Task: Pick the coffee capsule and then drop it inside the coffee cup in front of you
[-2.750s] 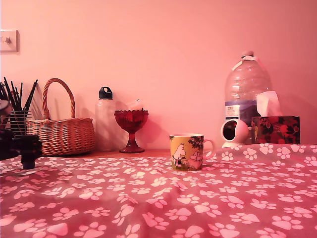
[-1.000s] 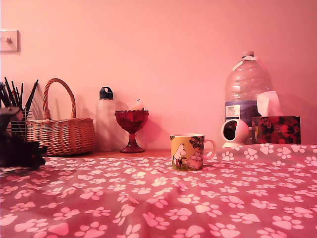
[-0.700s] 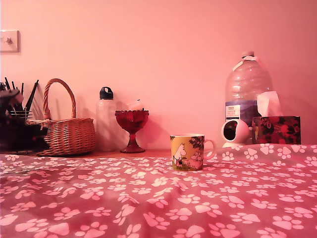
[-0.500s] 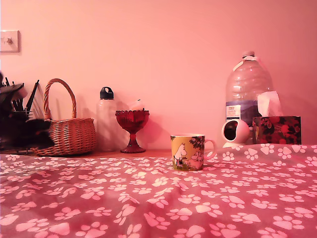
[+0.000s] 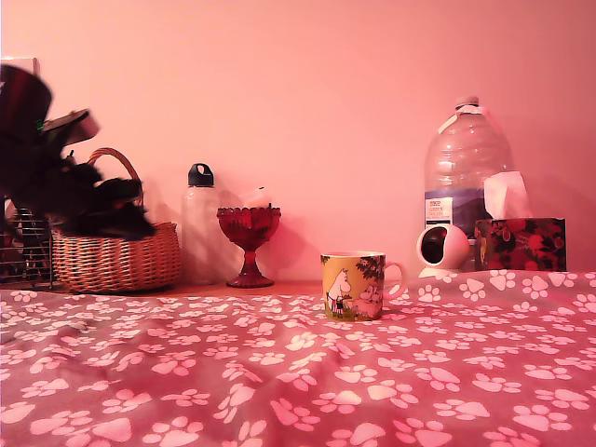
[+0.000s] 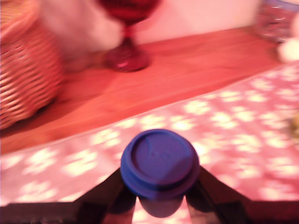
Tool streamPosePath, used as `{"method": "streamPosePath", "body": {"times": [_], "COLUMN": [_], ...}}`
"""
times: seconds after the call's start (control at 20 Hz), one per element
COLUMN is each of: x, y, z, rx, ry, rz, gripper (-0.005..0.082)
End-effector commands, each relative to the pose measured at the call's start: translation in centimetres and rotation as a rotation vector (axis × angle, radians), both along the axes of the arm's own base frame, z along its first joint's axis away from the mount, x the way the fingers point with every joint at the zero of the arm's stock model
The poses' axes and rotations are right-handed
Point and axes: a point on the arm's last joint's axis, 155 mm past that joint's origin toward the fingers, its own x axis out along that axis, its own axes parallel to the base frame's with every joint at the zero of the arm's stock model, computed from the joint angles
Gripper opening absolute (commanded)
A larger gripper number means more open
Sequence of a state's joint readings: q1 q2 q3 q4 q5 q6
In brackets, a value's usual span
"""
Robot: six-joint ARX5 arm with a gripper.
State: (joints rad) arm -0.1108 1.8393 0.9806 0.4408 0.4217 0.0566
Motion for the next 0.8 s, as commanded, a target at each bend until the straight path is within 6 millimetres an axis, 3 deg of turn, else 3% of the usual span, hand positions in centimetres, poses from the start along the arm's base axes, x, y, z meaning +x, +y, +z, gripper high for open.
{"method": "streamPosePath", "body": {"times": [0.0,0.75], "x": [-0.8,-6.6], "y": [-1.1,-12.7], "z": [0.9,2.7], "rx": [0.0,-0.014], "ry": [-0.016,-0.03], "rz": [-0.028,-0.281], "gripper": [0.0195,0.0195]}}
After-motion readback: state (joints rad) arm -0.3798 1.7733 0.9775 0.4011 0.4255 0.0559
